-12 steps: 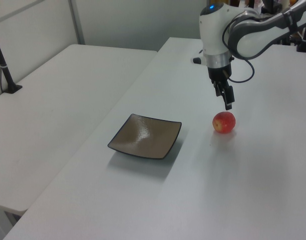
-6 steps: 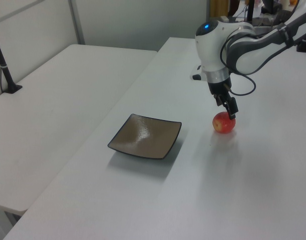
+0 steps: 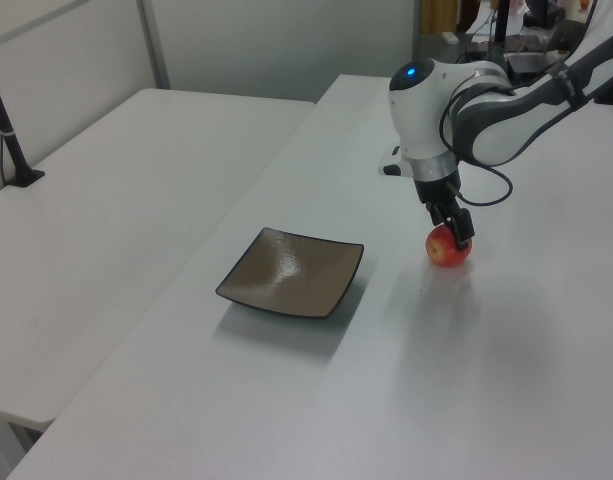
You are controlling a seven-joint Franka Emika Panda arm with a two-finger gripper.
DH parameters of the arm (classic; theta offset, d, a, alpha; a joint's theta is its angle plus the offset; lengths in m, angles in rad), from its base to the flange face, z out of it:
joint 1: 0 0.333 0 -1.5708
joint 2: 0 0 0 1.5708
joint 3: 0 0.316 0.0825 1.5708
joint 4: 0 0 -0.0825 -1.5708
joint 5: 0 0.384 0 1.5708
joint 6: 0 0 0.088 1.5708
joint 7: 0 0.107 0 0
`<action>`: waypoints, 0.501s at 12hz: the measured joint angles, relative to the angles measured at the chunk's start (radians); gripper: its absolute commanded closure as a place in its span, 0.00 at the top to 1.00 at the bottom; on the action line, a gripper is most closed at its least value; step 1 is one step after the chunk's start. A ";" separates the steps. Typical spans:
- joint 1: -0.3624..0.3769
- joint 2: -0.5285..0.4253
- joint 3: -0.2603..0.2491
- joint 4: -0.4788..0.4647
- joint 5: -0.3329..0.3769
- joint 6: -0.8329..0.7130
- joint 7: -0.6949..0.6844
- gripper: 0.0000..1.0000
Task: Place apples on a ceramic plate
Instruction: 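Close the gripper around the red apple and lift it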
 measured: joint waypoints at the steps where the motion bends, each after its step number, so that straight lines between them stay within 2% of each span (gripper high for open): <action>1: 0.000 0.000 0.000 -0.001 -0.001 0.000 0.000 0.52; 6: -0.001 -0.002 0.000 0.001 -0.001 0.041 0.017 0.52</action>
